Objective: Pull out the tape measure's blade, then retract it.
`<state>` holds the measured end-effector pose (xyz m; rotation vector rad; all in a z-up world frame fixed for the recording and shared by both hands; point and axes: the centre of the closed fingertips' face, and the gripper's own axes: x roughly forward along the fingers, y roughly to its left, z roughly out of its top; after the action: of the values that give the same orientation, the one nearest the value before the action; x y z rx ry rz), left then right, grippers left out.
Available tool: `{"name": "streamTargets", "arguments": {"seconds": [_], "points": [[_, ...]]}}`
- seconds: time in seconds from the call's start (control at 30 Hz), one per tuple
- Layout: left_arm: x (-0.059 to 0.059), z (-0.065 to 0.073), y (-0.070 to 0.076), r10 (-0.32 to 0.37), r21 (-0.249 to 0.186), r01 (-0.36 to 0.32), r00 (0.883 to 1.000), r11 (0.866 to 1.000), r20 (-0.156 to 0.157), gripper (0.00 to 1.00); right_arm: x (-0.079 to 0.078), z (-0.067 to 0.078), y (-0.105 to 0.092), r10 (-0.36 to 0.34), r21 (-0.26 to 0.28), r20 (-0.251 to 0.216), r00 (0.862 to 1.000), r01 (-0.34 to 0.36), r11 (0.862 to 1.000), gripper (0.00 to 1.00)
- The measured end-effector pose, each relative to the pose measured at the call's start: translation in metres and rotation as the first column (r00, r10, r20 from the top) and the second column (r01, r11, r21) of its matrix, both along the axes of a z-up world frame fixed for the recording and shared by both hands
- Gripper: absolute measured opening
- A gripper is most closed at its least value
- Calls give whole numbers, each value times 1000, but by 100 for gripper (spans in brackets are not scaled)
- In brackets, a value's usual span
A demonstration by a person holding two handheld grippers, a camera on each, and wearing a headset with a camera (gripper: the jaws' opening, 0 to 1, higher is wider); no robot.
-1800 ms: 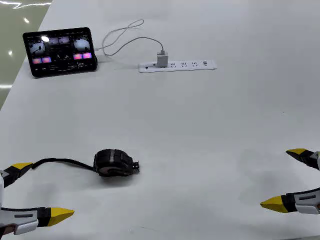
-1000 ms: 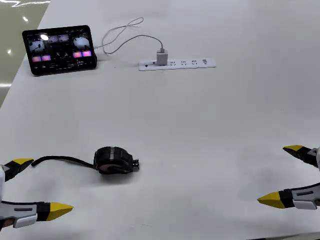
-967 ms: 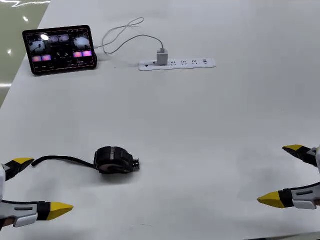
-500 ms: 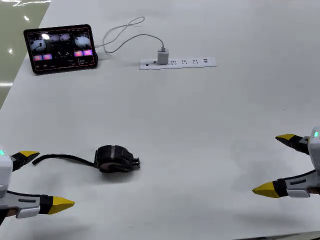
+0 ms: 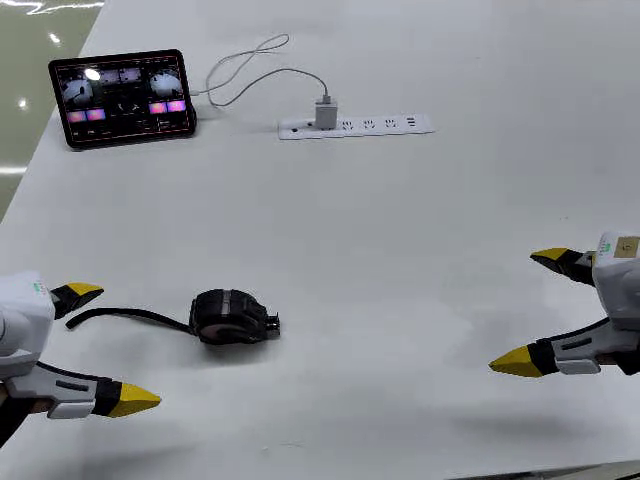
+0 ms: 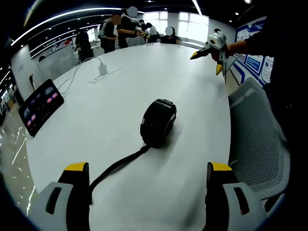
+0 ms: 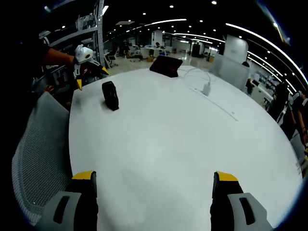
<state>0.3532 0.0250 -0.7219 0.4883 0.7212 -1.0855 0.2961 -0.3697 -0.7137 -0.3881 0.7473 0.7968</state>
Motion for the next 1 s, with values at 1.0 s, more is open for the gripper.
{"name": "streamTargets", "arguments": {"seconds": [1.0], "points": [[13,2,-49,-249,81,248,968,966,8,97,20,6,45,120,6,19,993,-120,993,99]]}}
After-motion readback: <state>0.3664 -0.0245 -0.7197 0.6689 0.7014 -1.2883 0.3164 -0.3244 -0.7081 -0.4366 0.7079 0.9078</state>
